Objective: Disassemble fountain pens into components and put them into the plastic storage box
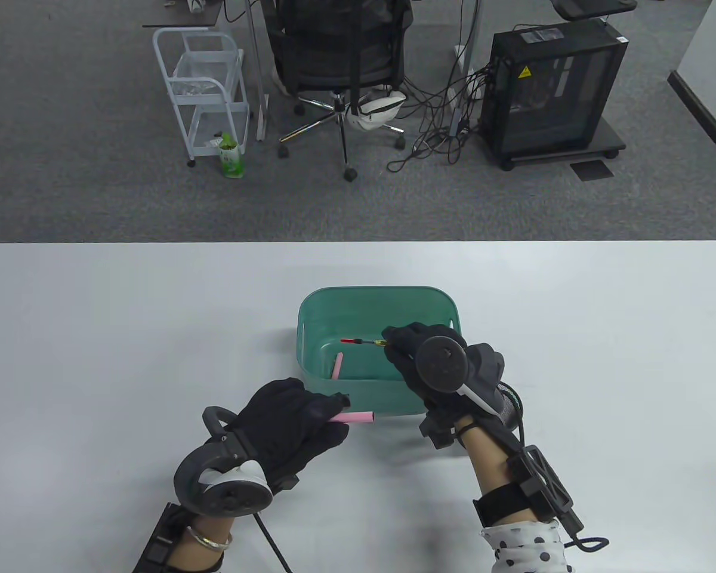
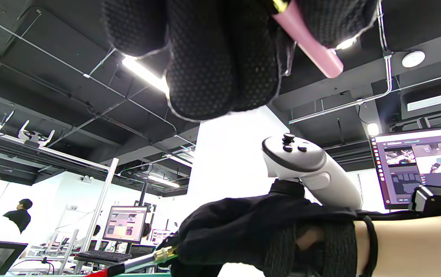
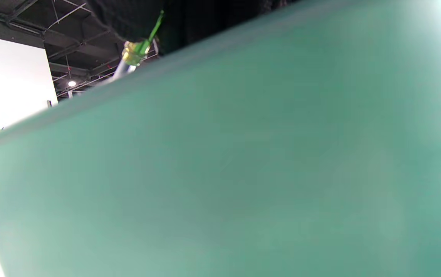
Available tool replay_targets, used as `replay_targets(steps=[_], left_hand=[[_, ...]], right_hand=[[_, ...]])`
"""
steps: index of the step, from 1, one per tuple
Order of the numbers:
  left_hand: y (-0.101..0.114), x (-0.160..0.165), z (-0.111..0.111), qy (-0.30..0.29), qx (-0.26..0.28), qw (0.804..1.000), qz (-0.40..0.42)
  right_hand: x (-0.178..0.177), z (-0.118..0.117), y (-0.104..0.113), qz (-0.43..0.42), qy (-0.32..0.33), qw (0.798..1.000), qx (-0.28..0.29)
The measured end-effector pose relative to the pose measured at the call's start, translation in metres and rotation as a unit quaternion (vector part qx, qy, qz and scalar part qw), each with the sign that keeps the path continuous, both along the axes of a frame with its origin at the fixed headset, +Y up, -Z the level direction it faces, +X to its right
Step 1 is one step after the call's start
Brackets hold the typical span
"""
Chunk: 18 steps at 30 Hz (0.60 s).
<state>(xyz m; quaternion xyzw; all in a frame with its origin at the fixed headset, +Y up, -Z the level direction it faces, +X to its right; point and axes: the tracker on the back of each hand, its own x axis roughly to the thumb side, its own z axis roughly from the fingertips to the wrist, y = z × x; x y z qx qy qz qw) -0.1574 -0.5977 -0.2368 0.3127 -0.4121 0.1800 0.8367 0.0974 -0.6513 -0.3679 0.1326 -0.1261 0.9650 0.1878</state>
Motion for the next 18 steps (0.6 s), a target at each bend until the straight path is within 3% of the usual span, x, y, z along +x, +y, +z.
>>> replay_targets(steps=[18], left_hand=[[0.0005,0.0037,0.0010,-0.002,0.003,1.000,-0.008]], right_hand=[[-0.0044,0.0055,-0.0061,0.028,0.025,0.999,0.008]])
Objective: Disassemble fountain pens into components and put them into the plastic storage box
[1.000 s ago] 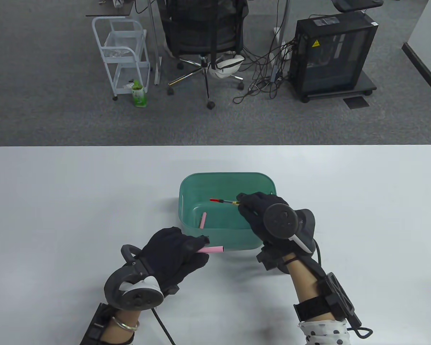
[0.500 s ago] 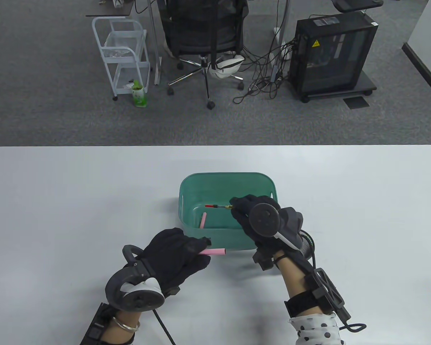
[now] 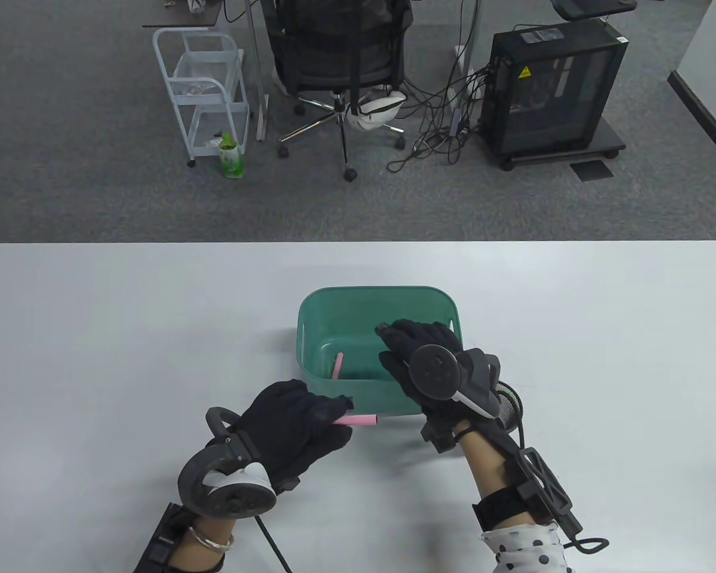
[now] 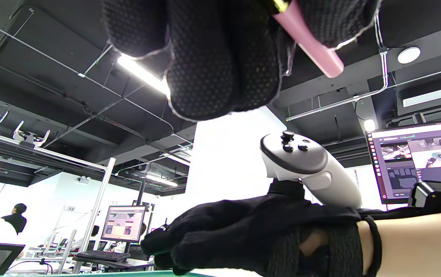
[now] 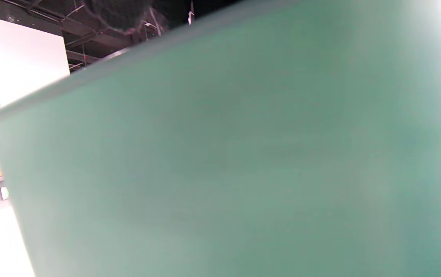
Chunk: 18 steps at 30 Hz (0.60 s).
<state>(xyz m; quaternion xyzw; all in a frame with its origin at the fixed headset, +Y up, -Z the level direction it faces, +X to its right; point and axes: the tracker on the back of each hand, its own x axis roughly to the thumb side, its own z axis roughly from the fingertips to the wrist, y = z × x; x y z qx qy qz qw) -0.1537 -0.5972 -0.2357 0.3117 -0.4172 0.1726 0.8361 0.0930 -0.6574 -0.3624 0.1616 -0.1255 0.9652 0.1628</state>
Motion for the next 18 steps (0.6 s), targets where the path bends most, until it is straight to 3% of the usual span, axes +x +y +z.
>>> replay_targets(steps=[10,18], left_hand=[[0.000,0.001,0.000,0.002,-0.002,1.000,-0.003],[-0.001,0.002,0.000,0.001,-0.001,1.000,-0.006]], right_hand=[[0.002,0.016,0.001,0.034,0.020,0.999,0.007],[0.008,0.043,0.002,0.053,0.050,0.997,0.028]])
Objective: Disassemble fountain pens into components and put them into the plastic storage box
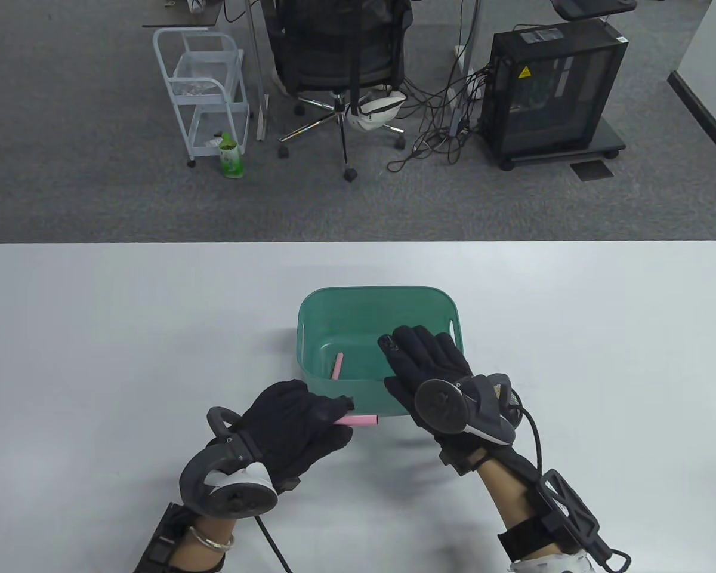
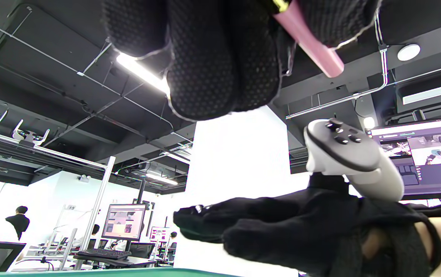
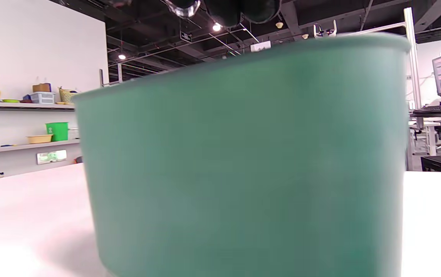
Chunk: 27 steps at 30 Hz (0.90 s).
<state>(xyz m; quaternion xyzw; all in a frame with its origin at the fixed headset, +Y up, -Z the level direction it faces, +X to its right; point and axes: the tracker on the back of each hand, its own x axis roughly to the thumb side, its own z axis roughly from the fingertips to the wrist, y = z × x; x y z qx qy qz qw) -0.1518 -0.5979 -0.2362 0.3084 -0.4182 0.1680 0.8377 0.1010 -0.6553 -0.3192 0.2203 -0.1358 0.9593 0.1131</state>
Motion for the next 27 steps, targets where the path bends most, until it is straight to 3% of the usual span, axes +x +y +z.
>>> replay_targets(steps=[16,27], left_hand=[[-0.001,-0.001,-0.003,0.005,-0.008,1.000,0.000],[-0.002,0.000,-0.006,0.009,-0.017,1.000,-0.006]], right_hand=[[0.012,0.068,-0.011,-0.002,0.060,0.998,0.027],[0.025,0.088,-0.035,-0.012,0.054,0.998,0.023]])
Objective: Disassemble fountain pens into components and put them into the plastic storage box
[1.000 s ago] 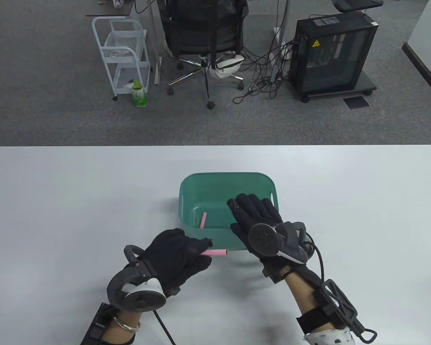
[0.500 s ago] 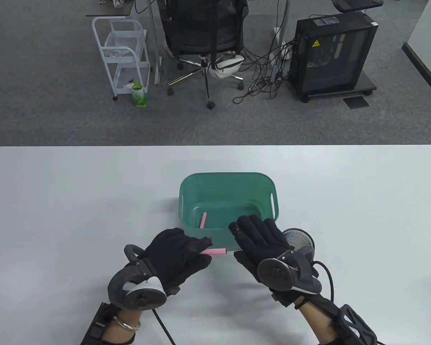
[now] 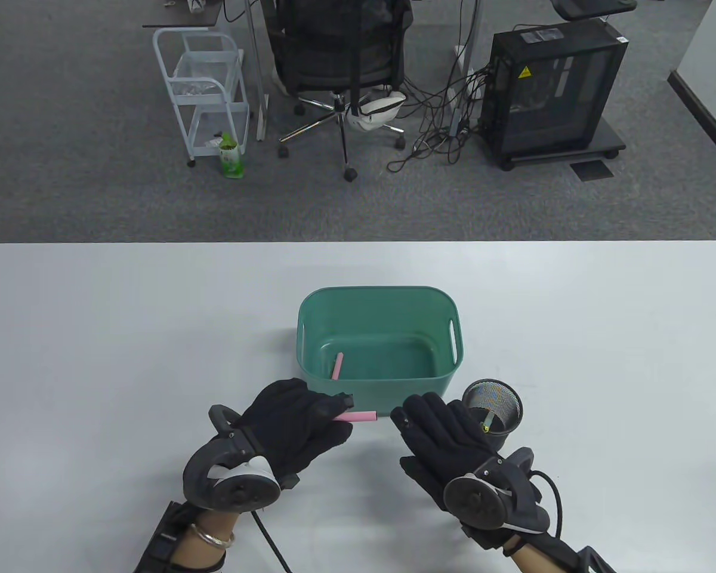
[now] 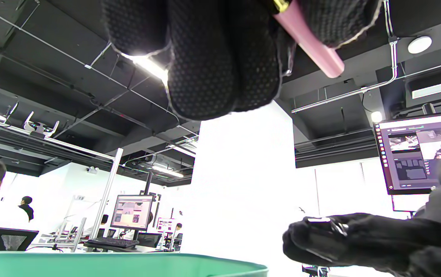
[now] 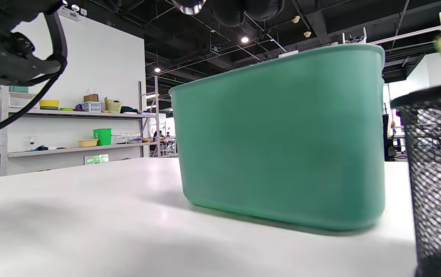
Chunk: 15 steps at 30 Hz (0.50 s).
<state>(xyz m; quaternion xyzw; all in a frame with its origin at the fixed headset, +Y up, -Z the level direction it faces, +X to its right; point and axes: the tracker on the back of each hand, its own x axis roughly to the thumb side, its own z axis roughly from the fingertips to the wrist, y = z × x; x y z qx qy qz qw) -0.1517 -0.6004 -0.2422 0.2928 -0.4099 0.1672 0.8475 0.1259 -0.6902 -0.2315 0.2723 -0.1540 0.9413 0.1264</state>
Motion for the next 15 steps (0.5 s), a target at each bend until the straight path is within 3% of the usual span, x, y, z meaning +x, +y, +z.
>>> replay_targets(steps=[15], left_hand=[[-0.009,0.002,-0.011,0.011,-0.024,1.000,-0.002]], right_hand=[[0.006,0.011,-0.028,0.023,-0.003,1.000,-0.007]])
